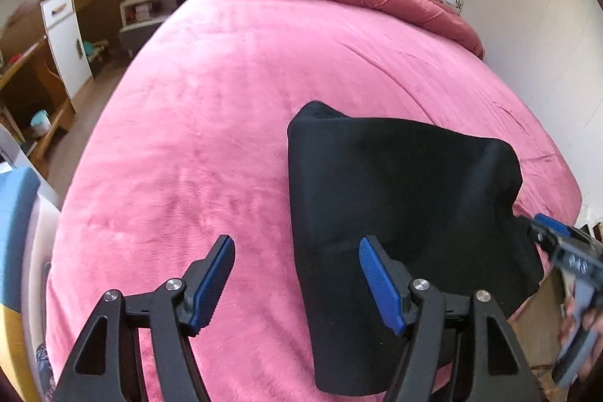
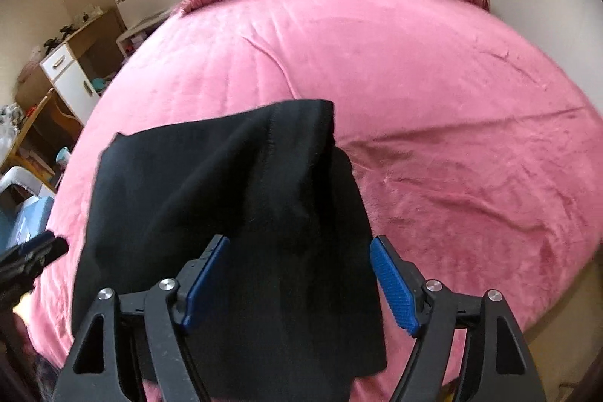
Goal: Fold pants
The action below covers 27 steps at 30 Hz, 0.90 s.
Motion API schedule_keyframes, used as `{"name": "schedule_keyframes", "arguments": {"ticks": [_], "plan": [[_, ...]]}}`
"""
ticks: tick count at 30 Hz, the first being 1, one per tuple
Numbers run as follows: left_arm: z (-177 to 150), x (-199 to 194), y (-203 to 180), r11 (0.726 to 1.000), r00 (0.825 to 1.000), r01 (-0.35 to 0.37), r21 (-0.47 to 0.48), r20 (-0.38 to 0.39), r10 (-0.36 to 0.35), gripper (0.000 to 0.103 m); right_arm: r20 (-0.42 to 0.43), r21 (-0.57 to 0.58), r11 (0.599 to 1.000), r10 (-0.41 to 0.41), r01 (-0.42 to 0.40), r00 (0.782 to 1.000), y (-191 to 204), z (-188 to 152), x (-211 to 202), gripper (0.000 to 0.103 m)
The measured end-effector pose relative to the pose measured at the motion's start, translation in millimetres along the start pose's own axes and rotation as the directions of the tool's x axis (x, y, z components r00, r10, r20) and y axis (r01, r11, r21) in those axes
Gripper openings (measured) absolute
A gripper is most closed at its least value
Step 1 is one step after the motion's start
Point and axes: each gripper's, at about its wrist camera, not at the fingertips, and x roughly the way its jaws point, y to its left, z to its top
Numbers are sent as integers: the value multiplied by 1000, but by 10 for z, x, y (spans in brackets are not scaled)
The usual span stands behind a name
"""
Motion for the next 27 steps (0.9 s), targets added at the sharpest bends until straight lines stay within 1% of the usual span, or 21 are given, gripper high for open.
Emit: {"name": "schedule_keyframes", "arguments": {"ticks": [3, 6, 9, 13, 15, 16, 17, 19, 20, 21, 22, 23, 24, 25, 26, 27], "plan": [[-8, -59, -74, 1000, 1000, -18, -5, 5, 18, 70, 7, -63, 998, -21, 22, 1000, 163, -135, -93, 77], [13, -65, -125, 999, 999, -36, -11, 12, 36, 70, 10, -74, 997, -38, 39, 999, 288, -220, -153, 77], [-21, -114, -200, 999, 999, -33, -2, 23, 33, 70, 18, -76, 997, -19, 20, 1000, 404, -269, -175, 77], [-61, -153, -220, 1000, 999, -24, 9, 25, 24, 70, 29, -120, 992, -45, 49, 999, 565, -318, -189, 79], [-68, -157, -200, 1000, 1000, -12, -3, 19, 12, 70, 23, -96, 993, -67, 69, 997, 510, -327, -186, 79], [-70, -153, -188, 1000, 1000, -18, -7, 15, 18, 70, 9, -56, 998, -30, 31, 999, 421, -329, -204, 80], [-71, -152, -177, 1000, 1000, -23, -10, 16, 24, 70, 8, -39, 999, -19, 19, 1000, 375, -336, -212, 80], [-70, -145, -157, 1000, 1000, -16, -19, 11, 16, 70, 13, -24, 999, -48, 48, 999, 291, -353, -249, 83], [-72, -143, -153, 1000, 1000, -12, -23, 4, 12, 70, 7, -16, 999, -39, 40, 999, 247, -362, -252, 84], [-75, -133, -149, 1000, 1000, -1, -25, -4, 1, 70, 1, -6, 1000, -30, 30, 1000, 223, -363, -250, 84], [-77, -103, -143, 999, 1000, 23, -25, -18, -24, 74, -9, 7, 1000, -12, 12, 1000, 182, -357, -233, 85], [-79, -35, -126, 998, 998, 49, -31, -38, -50, 82, -17, 22, 1000, 18, -17, 1000, 131, -340, -208, 86], [-73, 14, -109, 996, 995, 77, -37, -55, -79, 86, -16, 47, 998, 47, -47, 999, 68, -318, -183, 88], [-63, 63, -92, 993, 992, 110, -36, -63, -112, 88, -15, 85, 993, 84, -82, 996, -35, -278, -140, 92], [-51, 111, -75, 991, 989, 128, -34, -65, -130, 88, -17, 96, 990, 105, -103, 994, -108, -235, -92, 96], [-24, 174, -57, 990, 988, 137, -30, -71, -139, 88, -19, 98, 988, 118, -116, 993, -186, -186, -35, 102]]}}
